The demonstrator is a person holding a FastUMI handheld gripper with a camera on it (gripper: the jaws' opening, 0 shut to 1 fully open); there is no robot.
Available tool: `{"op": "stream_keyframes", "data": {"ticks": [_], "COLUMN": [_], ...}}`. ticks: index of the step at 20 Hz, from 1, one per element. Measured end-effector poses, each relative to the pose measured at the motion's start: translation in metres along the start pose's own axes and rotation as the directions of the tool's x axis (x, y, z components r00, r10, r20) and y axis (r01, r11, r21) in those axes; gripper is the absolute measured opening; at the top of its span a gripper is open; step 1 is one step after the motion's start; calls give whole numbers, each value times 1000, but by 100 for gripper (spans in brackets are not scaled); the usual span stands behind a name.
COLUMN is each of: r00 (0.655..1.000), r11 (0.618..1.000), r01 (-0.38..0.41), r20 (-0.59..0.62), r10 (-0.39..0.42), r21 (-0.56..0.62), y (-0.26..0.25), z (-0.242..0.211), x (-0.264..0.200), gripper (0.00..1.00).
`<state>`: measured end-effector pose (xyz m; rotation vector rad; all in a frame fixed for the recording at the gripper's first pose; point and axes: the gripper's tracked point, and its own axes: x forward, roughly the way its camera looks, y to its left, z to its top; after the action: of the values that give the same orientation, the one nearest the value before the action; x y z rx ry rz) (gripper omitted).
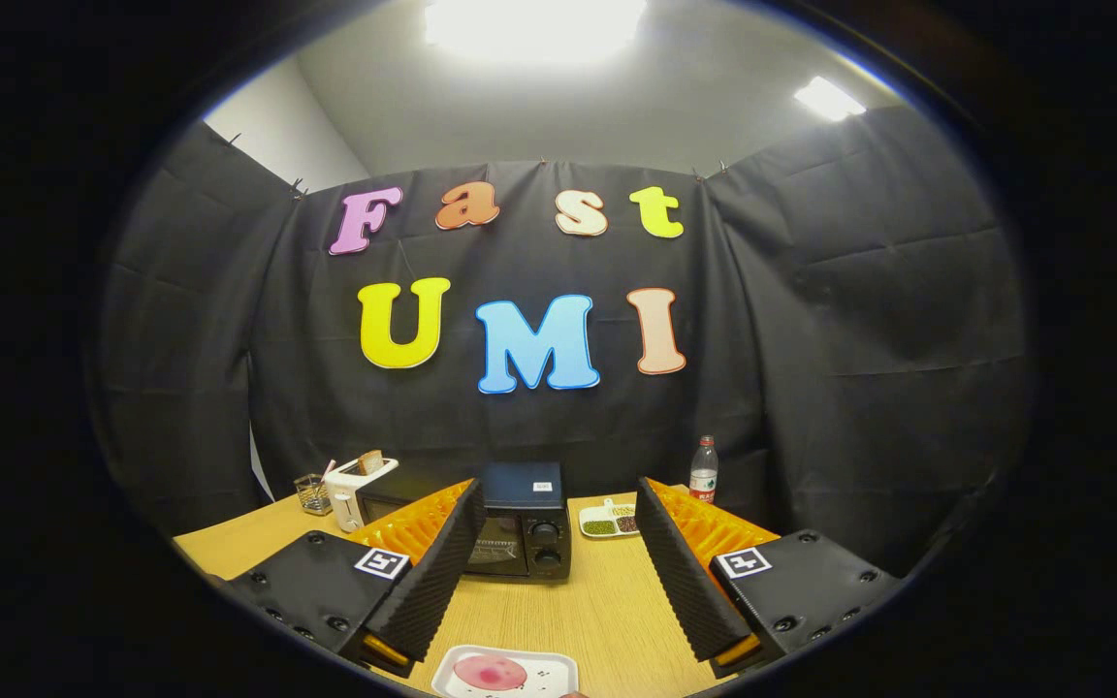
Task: Open the toaster oven, put the food inside, and close the toaster oven door.
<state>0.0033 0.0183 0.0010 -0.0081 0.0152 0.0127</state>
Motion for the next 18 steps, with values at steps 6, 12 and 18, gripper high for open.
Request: {"op": "stream_keyframes", "data": {"ticks": [6,12,18], "r00": [1000,996,988], "r11": [1000,996,990], "r01": [-29,-88,-141], "r20": [-2,-24,-67], "r10": [29,88,142], "r21": [6,9,12], "y": [27,66,104], "z": [7,-3,-27], "x": [32,77,126], "gripper": [99,99,99]}}
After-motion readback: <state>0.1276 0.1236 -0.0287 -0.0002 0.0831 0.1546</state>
